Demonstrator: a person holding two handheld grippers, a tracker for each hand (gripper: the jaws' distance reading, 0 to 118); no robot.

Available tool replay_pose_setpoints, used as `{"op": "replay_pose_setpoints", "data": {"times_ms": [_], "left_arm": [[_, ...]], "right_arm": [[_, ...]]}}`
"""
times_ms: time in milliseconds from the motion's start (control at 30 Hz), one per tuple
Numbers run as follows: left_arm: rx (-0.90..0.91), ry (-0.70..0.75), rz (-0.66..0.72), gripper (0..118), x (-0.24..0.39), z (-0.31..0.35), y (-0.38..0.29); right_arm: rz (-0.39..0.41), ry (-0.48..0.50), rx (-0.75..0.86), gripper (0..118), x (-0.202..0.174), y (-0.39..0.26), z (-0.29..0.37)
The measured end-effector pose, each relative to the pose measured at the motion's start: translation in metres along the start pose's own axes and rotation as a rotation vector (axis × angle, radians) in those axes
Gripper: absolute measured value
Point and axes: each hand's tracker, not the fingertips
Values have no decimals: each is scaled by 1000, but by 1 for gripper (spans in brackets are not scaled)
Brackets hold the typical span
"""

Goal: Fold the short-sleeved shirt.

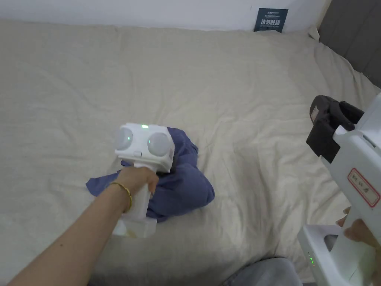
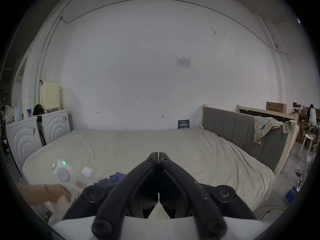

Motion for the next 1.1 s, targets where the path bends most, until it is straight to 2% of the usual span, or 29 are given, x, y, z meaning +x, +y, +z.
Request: {"op": "replay_pose_setpoints", "data": {"times_ms": [33, 133, 167, 233, 333, 433, 633, 700, 733, 833, 867, 967, 1100], "left_arm": [[4, 1, 21, 23, -2, -2, -3], [8, -18, 70, 100, -12, 4, 1], [10, -39, 105, 113, -18, 10, 5], [99, -102, 187, 117, -31, 36, 10], [377, -123, 256, 115, -52, 91, 18], [658, -15, 215, 116, -62, 148, 6], [972, 214, 140, 118, -74, 216, -37], [1027, 299, 114, 113, -75, 223, -50], [1042, 326, 97, 106, -75, 225, -56], [1032, 355, 85, 61, -76, 221, -74], [1026, 356, 88, 39, -76, 219, -77], [992, 352, 115, 2, -77, 210, -87], [943, 306, 113, 0, -78, 201, -93]], "right_arm": [[-4, 0, -6, 1, -1, -1, -1], [-18, 10, -5, 1, -6, -2, -3], [-16, 14, -6, 1, -8, -2, -4], [-8, 27, -8, 1, -12, -2, -7], [-2, 51, -3, 1, -18, -3, -12], [14, 66, 7, 1, -27, -4, -18], [2, 88, 25, 1, -38, -13, -29], [-10, 93, 27, 1, -40, -16, -31], [-13, 94, 27, 1, -41, -18, -31], [-14, 101, 25, 1, -42, -20, -31], [-13, 101, 25, 1, -42, -20, -31], [-4, 104, 24, 1, -43, -21, -30], [3, 109, 17, 1, -44, -24, -28]]}}
